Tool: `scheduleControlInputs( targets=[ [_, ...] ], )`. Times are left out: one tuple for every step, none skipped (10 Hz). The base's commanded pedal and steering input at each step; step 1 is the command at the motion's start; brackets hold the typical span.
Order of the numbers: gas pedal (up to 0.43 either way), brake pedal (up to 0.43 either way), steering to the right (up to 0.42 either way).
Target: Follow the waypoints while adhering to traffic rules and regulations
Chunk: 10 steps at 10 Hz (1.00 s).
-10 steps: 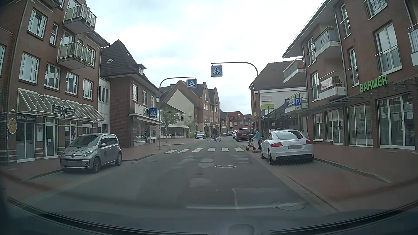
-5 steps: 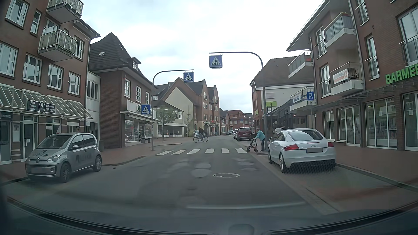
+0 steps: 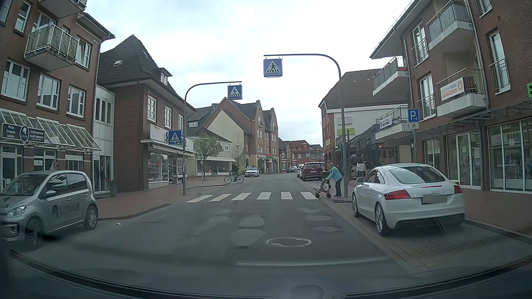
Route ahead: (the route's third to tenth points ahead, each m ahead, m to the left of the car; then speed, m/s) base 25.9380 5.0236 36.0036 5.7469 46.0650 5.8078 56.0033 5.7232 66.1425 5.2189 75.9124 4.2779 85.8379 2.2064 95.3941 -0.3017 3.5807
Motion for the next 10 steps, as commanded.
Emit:
scheduleControlInputs(
  targets=[
    [0.0, 0.006, -0.007],
    [0.0, 0.0, 0.0],
    [0.0, 0.0, 0.005],
    [0.0, 0.0, 0.004],
    [0.0, 0.0, 0.004],
    [0.0, 0.006, 0.004],
    [0.0, 0.0, 0.003],
    [0.0, 0.006, 0.003],
    [0.0, 0.0, 0.003],
    [0.0, 0.0, 0.003]
  ],
)
